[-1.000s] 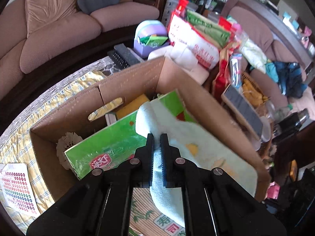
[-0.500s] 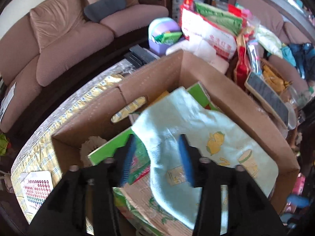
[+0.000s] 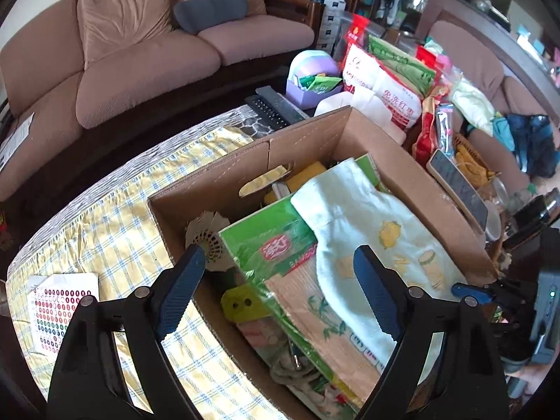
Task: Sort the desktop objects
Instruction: 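Move both open tools back over the cloth toward the sticker sheet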
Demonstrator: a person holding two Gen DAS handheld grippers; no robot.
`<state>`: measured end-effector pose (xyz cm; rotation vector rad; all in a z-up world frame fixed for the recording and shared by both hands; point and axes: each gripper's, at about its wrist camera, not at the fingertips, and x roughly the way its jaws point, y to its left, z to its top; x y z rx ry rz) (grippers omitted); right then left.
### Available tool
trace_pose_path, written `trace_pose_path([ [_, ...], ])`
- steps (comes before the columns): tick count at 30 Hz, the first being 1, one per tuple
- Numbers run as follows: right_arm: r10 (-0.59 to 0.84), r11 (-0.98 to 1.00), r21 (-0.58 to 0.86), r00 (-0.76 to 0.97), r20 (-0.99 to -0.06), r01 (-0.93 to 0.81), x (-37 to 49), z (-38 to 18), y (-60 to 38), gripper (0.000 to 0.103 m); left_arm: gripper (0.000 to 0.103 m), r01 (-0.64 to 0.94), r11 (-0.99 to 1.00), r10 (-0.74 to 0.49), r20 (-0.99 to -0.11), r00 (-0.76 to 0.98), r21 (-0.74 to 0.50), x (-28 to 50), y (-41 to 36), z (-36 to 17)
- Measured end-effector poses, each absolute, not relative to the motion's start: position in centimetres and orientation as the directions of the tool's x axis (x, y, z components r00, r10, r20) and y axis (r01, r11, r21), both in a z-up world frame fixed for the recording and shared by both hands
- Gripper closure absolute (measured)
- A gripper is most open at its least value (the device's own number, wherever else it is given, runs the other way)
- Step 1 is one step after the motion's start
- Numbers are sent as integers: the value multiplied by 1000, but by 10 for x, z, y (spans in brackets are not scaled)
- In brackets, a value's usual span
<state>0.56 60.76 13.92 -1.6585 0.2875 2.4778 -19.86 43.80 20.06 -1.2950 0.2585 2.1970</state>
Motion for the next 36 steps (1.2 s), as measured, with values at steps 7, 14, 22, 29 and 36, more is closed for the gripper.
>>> trace_pose_path([
  [7,62,-970,40,-402,-914,-240,26,160,612,66,12,-589,-800,387,-849,-360,-116,-175,419,208],
  [14,9,-973,127,-584,-812,-192,43,208,580,26,0,-615,-784,381,-849,-367,-86,-130,376,226],
  [22,-52,-985,147,-660,-750,-89,33,238,495,0,0,-536,-843,322,-840,-437,-44,-96,271,236],
  [29,-76,-990,134,-687,-722,-32,21,255,420,0,0,-441,-897,272,-838,-473,-42,-89,184,235],
  [36,-90,-994,111,-688,-720,15,3,262,354,0,0,-377,-923,274,-827,-491,-82,-89,111,234],
])
